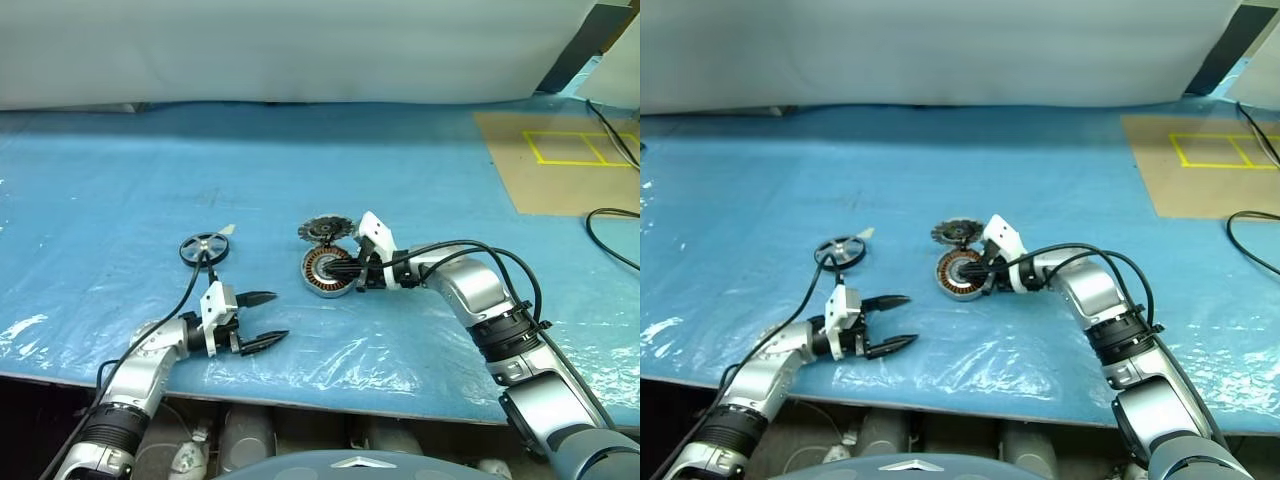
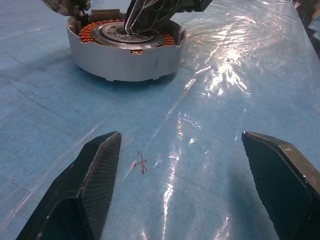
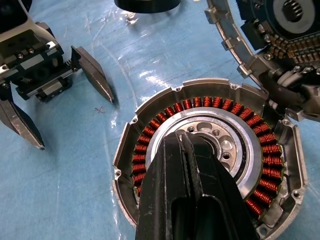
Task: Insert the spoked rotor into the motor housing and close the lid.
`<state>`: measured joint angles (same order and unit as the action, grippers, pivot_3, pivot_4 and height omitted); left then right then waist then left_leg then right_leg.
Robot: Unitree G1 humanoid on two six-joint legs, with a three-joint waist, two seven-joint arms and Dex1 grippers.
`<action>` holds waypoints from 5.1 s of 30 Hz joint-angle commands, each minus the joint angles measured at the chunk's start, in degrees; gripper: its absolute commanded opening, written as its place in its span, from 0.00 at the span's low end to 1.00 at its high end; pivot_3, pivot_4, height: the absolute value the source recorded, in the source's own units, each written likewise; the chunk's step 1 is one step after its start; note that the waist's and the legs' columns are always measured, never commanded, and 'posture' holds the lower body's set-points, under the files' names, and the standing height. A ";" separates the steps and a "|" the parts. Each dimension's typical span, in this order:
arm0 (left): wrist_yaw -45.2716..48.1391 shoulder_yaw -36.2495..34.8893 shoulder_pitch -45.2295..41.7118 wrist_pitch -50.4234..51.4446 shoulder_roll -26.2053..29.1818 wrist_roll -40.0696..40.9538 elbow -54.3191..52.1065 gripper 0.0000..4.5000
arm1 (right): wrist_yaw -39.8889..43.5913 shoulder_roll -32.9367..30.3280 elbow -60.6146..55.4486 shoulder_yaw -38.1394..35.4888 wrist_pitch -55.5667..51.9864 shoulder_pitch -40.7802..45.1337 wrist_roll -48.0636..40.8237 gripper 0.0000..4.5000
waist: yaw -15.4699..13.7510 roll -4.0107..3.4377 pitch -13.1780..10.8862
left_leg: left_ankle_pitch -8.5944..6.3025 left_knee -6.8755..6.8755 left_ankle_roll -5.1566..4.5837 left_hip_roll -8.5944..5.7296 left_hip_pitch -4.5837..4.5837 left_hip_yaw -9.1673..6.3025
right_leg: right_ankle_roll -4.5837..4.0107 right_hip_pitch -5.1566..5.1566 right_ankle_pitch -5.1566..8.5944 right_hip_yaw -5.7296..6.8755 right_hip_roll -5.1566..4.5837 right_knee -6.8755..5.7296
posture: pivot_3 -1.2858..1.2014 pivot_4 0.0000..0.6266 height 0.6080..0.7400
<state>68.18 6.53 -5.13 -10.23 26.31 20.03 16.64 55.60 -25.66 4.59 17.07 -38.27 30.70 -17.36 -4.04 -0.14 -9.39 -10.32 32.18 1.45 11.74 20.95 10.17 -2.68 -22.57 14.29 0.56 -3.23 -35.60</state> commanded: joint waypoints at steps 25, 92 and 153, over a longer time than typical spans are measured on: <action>1.24 -1.45 -0.17 0.40 0.18 -1.80 4.49 0.90 | -1.08 1.18 1.66 -1.30 0.67 2.26 0.90 0.01 | 0.10 -0.09 0.07 | 0.00 -0.09 0.01 -0.02 0.03 0.02 | 0.01 -0.05 0.01 -0.07 -0.01 0.14 | 0.52 0.24 1.00; 16.08 13.98 -48.49 16.87 22.97 -20.54 21.51 0.90 | 0.82 -12.34 -26.63 -11.90 -2.54 -8.90 -10.75 0.01 | -0.62 0.20 -0.11 | 0.06 -0.17 0.22 -0.03 0.78 -0.09 | 0.29 -0.69 -0.15 0.11 0.10 0.11 | 0.52 0.24 1.00; 10.91 5.32 -28.35 31.54 9.47 -8.72 -12.65 0.51 | -5.56 -13.74 -23.00 -12.58 -5.92 -8.52 -10.06 0.00 | -1.05 0.20 -0.12 | 0.09 0.26 0.14 -0.01 1.00 -0.14 | 0.01 -0.56 0.00 0.52 -0.04 -0.12 | 0.52 0.24 1.00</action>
<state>78.74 12.08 -33.20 22.89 34.21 12.11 4.46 50.09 -38.84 -17.03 6.57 -44.30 21.58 -26.73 -5.08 0.05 -9.51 -10.22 32.41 1.59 11.76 21.94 10.02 -2.67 -23.14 14.29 1.08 -3.22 -35.72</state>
